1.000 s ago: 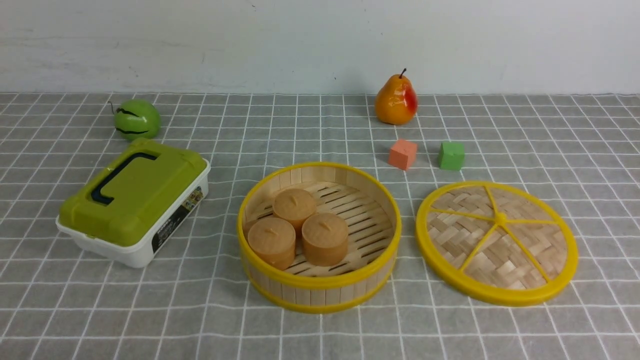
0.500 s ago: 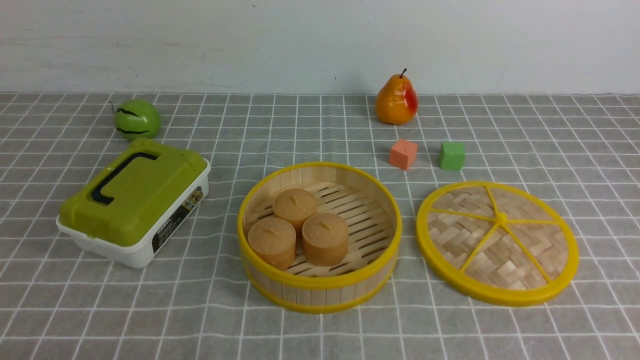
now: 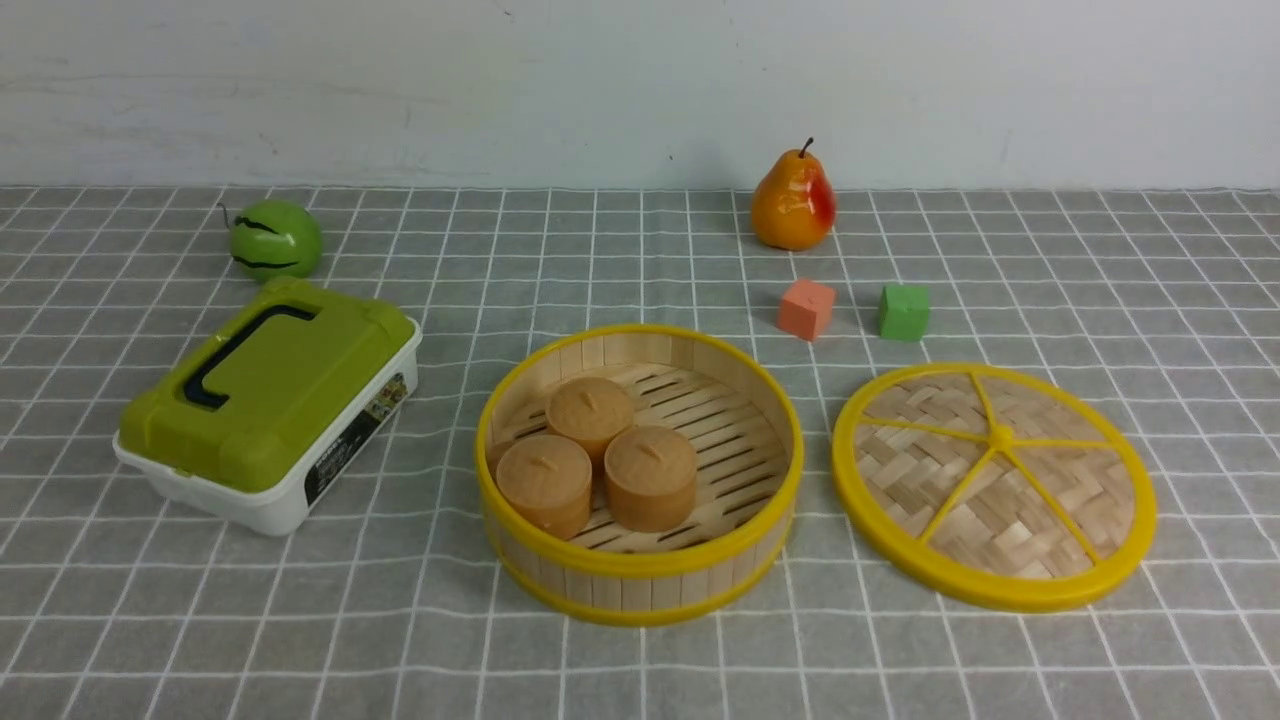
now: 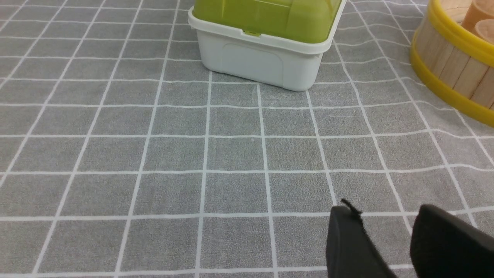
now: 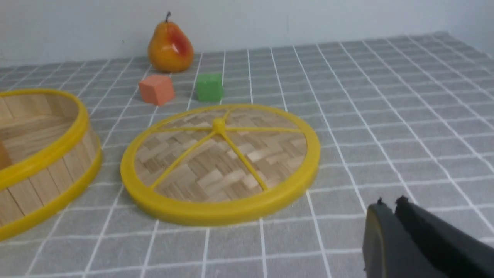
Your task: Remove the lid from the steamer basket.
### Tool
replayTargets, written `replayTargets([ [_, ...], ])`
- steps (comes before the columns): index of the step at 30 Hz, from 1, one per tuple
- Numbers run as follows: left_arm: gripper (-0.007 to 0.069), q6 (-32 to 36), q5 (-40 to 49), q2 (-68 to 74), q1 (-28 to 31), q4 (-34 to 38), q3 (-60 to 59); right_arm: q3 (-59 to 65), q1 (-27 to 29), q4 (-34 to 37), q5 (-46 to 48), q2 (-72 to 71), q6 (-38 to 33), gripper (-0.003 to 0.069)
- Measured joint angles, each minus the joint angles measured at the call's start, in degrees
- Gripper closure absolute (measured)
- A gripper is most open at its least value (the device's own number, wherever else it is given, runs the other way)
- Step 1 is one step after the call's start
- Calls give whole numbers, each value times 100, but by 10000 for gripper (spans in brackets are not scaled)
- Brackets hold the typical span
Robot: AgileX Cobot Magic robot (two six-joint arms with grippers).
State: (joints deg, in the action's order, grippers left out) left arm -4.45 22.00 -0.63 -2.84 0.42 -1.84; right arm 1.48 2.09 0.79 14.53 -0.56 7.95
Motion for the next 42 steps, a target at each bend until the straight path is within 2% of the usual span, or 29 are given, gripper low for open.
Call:
replayTargets([
  [10, 386, 0, 0, 0, 0, 0, 0, -39, 12, -222, 727, 0, 209, 624],
  [42, 386, 0, 0, 0, 0, 0, 0, -45, 12, -223, 767, 0, 216, 593],
])
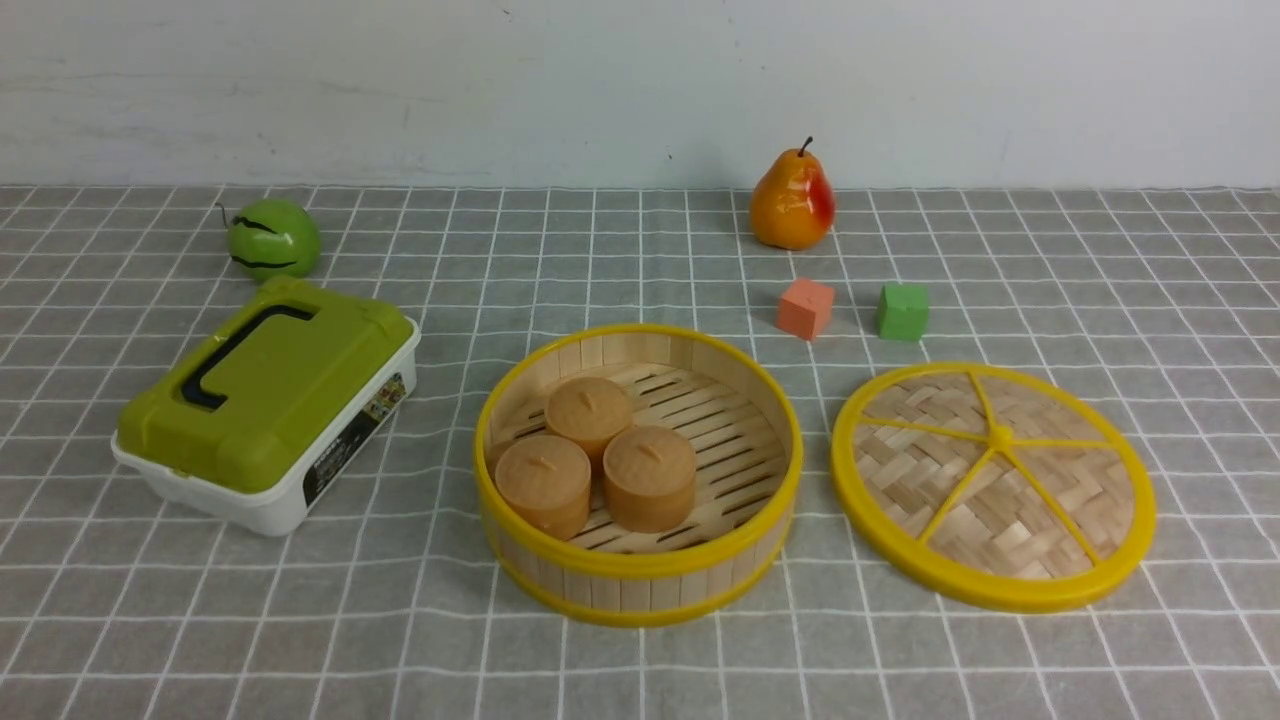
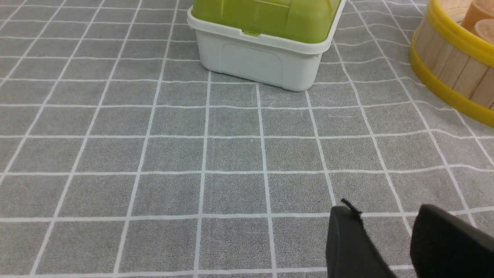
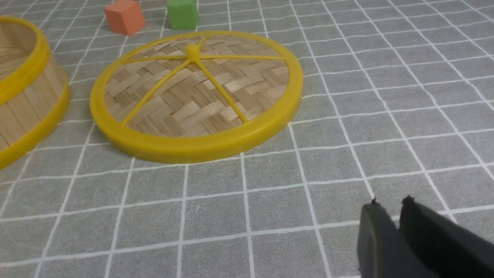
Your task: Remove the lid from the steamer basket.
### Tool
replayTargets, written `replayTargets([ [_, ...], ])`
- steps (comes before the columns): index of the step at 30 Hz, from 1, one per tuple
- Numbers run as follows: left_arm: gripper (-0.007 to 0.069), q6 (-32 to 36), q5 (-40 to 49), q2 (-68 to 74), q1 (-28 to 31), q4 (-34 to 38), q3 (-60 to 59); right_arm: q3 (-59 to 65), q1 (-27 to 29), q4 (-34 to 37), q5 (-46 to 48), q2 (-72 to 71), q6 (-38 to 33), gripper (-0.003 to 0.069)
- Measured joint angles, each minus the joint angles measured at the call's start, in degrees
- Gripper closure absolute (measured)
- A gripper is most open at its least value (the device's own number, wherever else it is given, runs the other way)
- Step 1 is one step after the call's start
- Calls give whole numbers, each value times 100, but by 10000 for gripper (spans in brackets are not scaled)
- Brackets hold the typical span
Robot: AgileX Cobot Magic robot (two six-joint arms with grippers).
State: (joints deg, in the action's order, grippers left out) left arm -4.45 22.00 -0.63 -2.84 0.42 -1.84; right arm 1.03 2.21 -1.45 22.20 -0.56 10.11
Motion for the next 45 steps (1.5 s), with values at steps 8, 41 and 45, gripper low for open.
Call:
replayTargets([
  [8, 386, 0, 0, 0, 0, 0, 0, 0, 0, 0, 0, 0, 0, 582],
  [41, 386, 0, 0, 0, 0, 0, 0, -5, 0, -13, 0, 0, 0, 536],
  [45, 386, 0, 0, 0, 0, 0, 0, -5, 0, -13, 0, 0, 0, 528],
])
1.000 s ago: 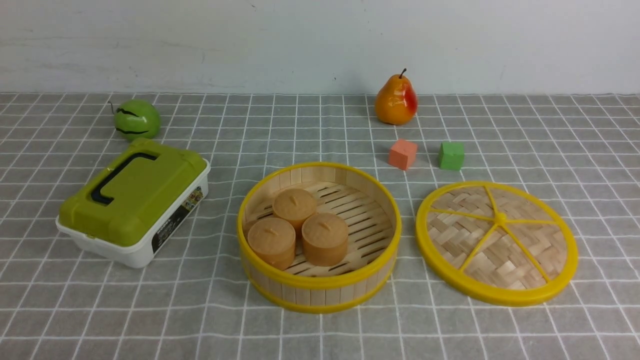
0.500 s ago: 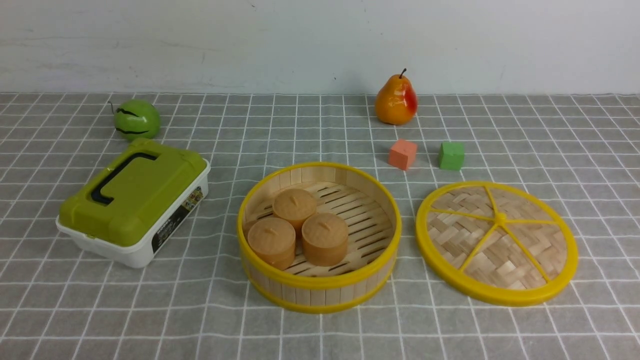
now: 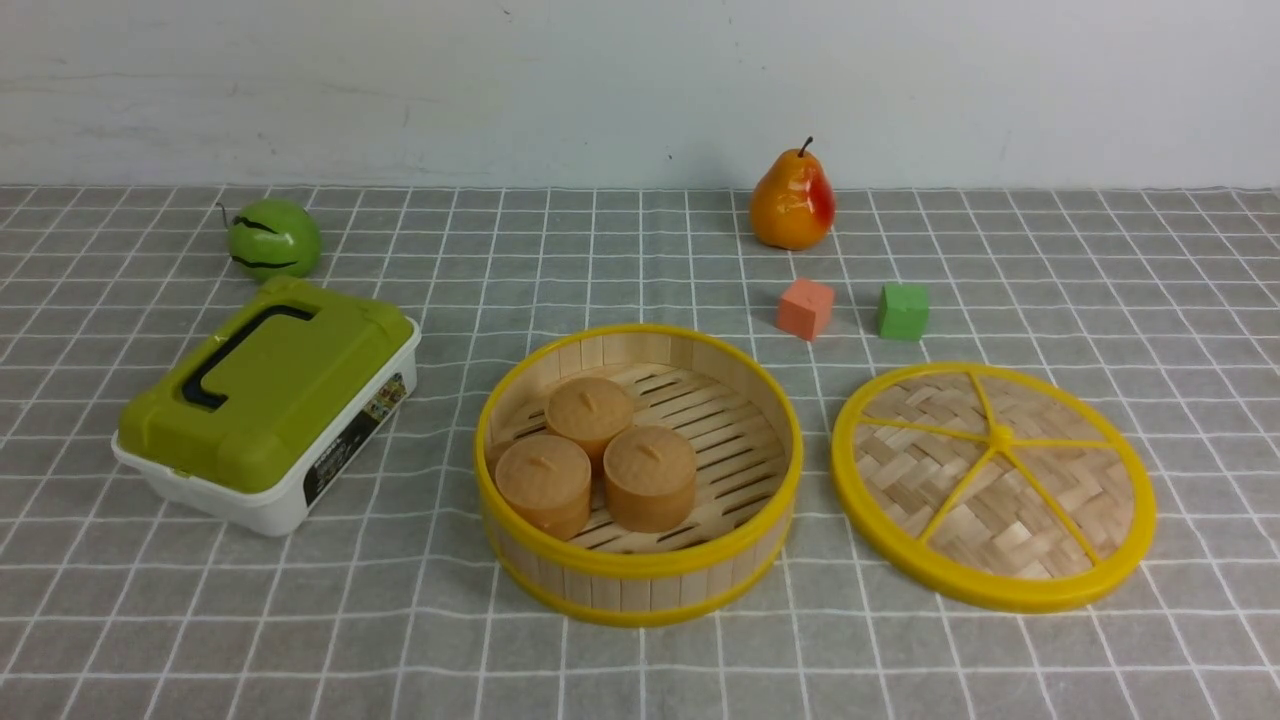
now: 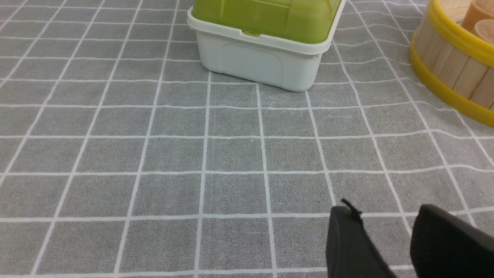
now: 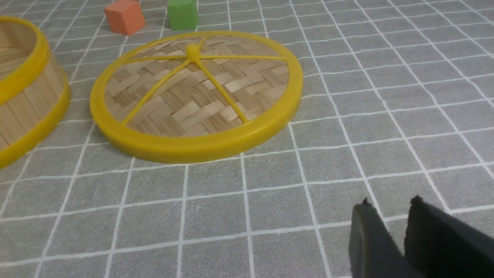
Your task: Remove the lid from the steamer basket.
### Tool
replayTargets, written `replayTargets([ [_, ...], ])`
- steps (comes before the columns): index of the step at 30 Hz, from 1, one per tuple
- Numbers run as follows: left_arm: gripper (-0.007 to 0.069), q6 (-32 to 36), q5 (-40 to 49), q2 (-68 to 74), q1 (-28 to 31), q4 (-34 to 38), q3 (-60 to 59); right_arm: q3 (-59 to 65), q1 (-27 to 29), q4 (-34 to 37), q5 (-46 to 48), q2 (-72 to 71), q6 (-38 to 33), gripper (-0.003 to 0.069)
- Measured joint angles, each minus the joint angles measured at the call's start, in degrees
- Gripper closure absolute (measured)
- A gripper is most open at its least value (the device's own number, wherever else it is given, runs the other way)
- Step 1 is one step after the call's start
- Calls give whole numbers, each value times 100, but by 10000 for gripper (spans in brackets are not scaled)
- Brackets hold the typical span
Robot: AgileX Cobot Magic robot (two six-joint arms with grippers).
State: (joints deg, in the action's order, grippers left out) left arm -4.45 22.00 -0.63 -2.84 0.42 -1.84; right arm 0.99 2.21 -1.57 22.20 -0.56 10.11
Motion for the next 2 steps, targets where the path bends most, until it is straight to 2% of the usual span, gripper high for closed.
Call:
replayTargets([
  [2, 386, 0, 0, 0, 0, 0, 0, 0, 0, 0, 0, 0, 0, 527],
])
